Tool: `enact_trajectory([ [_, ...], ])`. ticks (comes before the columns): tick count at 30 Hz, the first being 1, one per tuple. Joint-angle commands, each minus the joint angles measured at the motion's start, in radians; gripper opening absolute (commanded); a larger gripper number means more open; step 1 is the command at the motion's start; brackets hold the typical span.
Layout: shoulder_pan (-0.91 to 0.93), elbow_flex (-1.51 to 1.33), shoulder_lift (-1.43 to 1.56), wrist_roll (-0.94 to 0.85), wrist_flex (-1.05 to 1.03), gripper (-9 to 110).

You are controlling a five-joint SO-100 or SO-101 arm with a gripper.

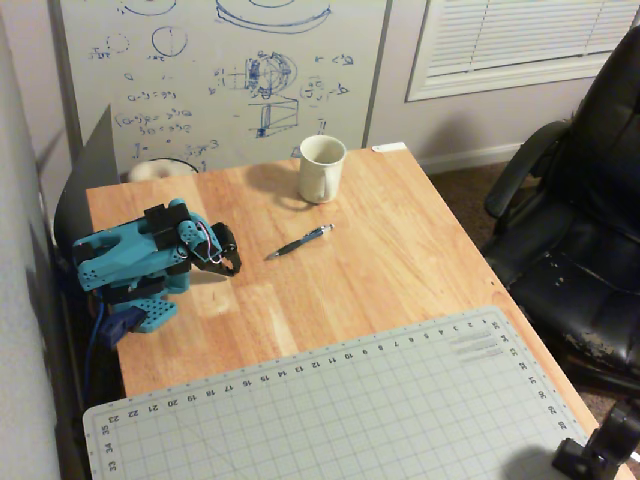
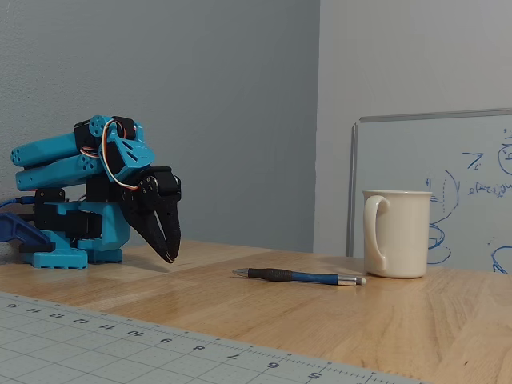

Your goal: Touch the pen.

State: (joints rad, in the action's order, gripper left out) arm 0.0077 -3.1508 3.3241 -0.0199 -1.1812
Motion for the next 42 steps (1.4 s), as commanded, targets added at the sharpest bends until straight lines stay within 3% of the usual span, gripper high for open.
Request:
enact_trajectory([
  [1, -0.006, 0.029, 0.028, 0.006, 0.0, 1],
  [10, -0.078, 0.229, -0.138, 0.008, 0.227, 1],
  [18, -0.167, 0.652, -0.89, 0.009, 0.436, 1],
  [25, -0.178, 1.031, -1.381, 0.0, 0.465, 1],
  [42, -0.173, 1.215, -1.752, -0.008, 0.476, 1],
])
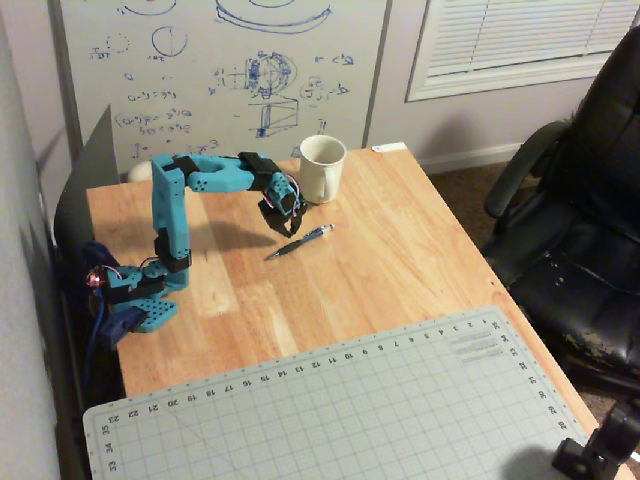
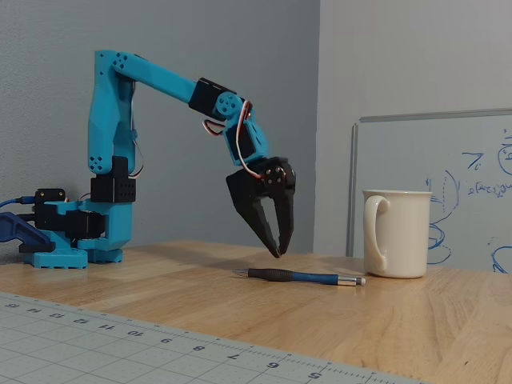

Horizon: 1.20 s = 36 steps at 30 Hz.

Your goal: Touch the pen.

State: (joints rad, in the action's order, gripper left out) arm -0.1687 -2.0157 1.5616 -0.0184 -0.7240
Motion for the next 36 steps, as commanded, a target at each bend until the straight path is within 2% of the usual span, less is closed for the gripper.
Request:
enact_trajectory([
  [1, 0.003, 0.075, 0.011, -0.009, 0.018, 1],
  [36, 0.055, 0.081, -0.083, -0.011, 0.018, 1],
])
